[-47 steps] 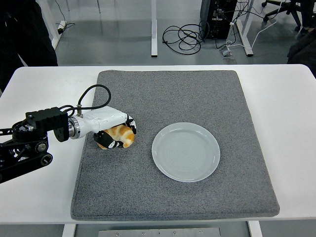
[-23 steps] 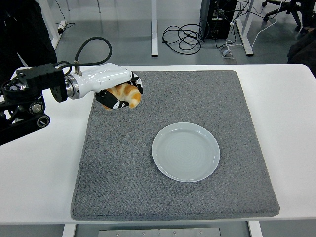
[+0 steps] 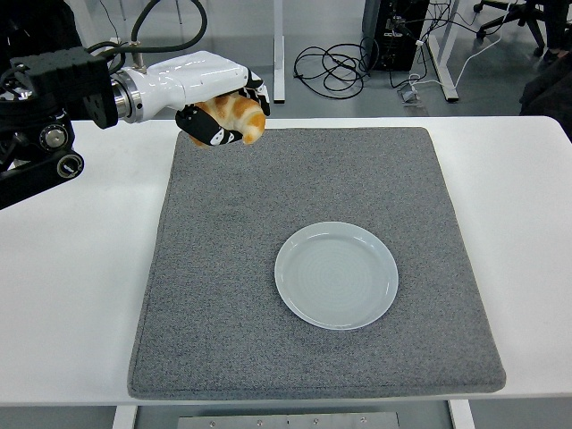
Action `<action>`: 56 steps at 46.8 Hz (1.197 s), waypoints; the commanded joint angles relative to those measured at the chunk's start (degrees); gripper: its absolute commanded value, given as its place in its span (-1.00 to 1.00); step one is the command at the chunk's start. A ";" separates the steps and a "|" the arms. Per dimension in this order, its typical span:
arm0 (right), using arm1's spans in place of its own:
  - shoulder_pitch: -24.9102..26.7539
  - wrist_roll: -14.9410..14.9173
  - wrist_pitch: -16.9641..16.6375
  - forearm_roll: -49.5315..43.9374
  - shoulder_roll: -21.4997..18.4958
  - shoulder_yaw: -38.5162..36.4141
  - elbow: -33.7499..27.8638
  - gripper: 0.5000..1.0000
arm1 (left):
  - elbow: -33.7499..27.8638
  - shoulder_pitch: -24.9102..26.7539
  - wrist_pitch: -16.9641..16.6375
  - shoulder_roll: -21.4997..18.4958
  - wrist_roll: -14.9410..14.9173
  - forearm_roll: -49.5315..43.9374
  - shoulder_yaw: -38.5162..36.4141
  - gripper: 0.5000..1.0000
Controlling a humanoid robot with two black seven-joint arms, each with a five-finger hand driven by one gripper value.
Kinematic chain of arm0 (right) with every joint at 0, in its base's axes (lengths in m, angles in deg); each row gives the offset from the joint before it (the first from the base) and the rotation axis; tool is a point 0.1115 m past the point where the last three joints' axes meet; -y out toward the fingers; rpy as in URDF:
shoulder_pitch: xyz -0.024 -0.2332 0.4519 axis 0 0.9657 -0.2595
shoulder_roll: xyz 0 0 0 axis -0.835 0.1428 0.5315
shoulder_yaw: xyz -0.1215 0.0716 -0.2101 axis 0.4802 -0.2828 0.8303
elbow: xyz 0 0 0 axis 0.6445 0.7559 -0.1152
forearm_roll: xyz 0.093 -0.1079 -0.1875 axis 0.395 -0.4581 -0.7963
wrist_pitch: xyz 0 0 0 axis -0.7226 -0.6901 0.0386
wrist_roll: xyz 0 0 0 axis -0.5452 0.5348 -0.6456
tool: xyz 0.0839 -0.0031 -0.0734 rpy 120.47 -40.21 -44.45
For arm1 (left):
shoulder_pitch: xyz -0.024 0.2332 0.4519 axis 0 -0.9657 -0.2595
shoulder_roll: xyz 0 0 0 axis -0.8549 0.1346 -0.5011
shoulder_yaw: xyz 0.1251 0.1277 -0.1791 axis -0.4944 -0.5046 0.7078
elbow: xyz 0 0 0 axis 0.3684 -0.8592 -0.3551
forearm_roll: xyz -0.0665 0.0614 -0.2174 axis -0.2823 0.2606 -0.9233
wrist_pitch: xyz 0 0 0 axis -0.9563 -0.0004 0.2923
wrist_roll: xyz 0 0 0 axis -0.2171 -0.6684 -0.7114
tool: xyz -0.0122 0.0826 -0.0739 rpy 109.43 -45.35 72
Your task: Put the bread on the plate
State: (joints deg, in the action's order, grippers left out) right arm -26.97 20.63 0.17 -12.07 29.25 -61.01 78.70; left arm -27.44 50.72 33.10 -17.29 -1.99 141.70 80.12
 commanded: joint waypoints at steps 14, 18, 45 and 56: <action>0.00 0.00 0.00 0.00 0.00 0.00 0.00 1.00 | 0.51 0.11 1.08 2.08 -0.09 -0.15 -0.54 -1.00; 0.00 0.00 0.00 0.00 0.00 0.00 0.00 1.00 | 2.71 0.02 2.05 5.24 0.00 -0.15 -0.62 -1.00; -0.88 0.00 0.00 0.00 0.00 0.00 -0.09 1.00 | 10.45 -0.07 3.63 28.01 0.00 -0.15 -3.61 -1.00; -0.79 0.00 0.00 0.00 0.00 0.09 -0.09 1.00 | 10.62 0.20 4.34 29.95 0.00 0.02 -5.80 -1.00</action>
State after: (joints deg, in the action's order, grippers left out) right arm -27.83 20.63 0.17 -12.07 29.25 -60.97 78.59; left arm -16.75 50.64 37.18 12.59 -1.99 141.67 75.69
